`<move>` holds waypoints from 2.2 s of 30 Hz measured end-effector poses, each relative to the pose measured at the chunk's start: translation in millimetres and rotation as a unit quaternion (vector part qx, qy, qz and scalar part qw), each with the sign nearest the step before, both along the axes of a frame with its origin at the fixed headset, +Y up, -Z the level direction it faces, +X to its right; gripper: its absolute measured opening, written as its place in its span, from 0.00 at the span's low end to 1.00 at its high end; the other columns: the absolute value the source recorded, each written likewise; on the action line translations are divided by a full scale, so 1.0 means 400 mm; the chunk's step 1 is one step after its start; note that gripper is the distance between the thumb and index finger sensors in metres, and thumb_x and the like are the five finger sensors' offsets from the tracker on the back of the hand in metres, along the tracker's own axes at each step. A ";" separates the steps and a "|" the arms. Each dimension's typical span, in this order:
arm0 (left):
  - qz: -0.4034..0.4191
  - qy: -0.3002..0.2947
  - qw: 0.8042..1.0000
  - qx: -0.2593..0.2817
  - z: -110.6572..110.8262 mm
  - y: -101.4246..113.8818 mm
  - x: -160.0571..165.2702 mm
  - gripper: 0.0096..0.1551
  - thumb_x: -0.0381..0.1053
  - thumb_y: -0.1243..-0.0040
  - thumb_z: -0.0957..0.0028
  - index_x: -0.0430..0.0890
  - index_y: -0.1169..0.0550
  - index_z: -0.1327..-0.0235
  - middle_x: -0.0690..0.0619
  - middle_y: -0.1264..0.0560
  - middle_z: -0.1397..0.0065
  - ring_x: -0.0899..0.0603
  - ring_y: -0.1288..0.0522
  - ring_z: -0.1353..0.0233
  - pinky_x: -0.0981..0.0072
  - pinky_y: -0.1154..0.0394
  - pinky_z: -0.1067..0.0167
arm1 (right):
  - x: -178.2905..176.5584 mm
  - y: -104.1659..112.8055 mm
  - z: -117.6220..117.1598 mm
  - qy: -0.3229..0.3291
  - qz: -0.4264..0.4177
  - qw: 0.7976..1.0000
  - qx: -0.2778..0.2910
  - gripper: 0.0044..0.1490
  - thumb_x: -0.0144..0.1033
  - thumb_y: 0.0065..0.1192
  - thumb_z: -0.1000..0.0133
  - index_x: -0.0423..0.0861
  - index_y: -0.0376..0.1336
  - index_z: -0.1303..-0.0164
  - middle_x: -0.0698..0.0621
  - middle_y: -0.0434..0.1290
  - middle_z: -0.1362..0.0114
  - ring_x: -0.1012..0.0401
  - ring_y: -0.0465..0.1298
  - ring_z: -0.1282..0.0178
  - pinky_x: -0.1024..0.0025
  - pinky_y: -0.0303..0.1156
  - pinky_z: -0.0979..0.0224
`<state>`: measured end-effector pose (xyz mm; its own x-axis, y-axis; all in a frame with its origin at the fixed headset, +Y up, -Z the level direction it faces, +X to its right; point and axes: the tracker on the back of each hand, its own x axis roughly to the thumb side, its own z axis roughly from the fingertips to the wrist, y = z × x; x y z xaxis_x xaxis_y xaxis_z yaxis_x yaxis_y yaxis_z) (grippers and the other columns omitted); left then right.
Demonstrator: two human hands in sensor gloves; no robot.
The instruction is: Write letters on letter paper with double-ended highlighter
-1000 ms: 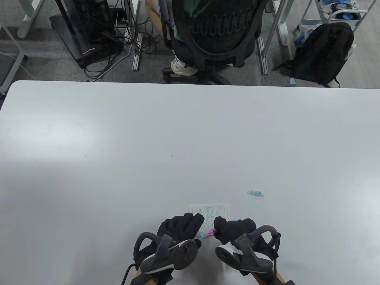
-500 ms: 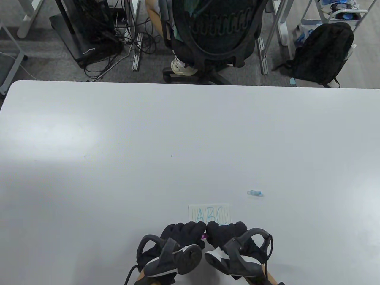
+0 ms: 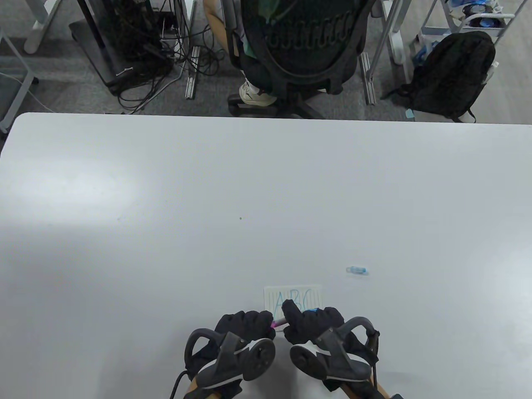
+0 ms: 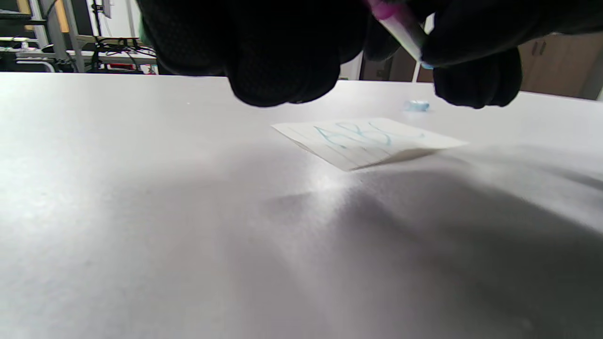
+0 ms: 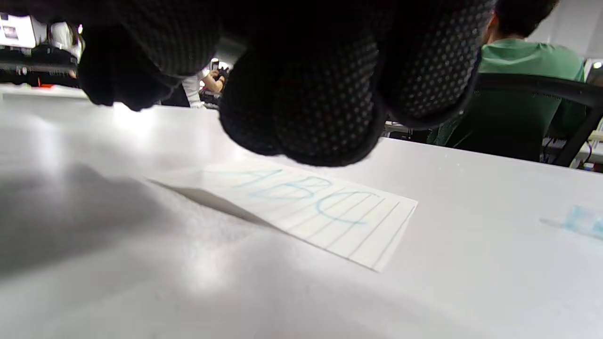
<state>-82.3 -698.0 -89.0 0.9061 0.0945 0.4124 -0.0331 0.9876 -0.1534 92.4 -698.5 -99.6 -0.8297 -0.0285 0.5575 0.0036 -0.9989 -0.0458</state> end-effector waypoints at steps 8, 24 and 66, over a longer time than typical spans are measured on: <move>0.055 0.048 0.997 -0.006 -0.039 -0.005 -0.080 0.29 0.56 0.62 0.34 0.47 0.33 0.23 0.50 0.26 0.27 0.48 0.22 0.33 0.48 0.26 0.28 | 0.099 0.066 -0.054 -0.061 -0.054 0.996 0.048 0.40 0.49 0.54 0.41 0.43 0.59 0.20 0.40 0.79 0.41 0.49 0.83 0.48 0.41 0.74 0.35; 0.078 0.089 0.993 -0.025 -0.075 -0.030 -0.131 0.29 0.55 0.61 0.34 0.49 0.34 0.22 0.50 0.27 0.25 0.48 0.23 0.32 0.47 0.27 0.27 | 0.295 -0.069 -0.218 -0.226 0.077 0.968 -0.075 0.38 0.42 0.53 0.38 0.42 0.54 0.17 0.26 0.59 0.19 0.31 0.64 0.24 0.28 0.59 0.28; 0.078 0.055 0.995 -0.033 -0.064 -0.028 -0.096 0.28 0.54 0.59 0.37 0.54 0.33 0.23 0.52 0.27 0.25 0.50 0.23 0.31 0.48 0.27 0.26 | 0.078 0.000 -0.098 0.012 0.058 0.998 0.016 0.32 0.46 0.60 0.43 0.41 0.67 0.33 0.39 0.74 0.33 0.44 0.77 0.36 0.35 0.68 0.29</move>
<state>-120.8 -709.3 -114.7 0.9177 0.2603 0.3000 -0.2049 0.9573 -0.2038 123.4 -698.7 -138.8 -0.8063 -0.1415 0.5743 0.1175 -0.9899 -0.0789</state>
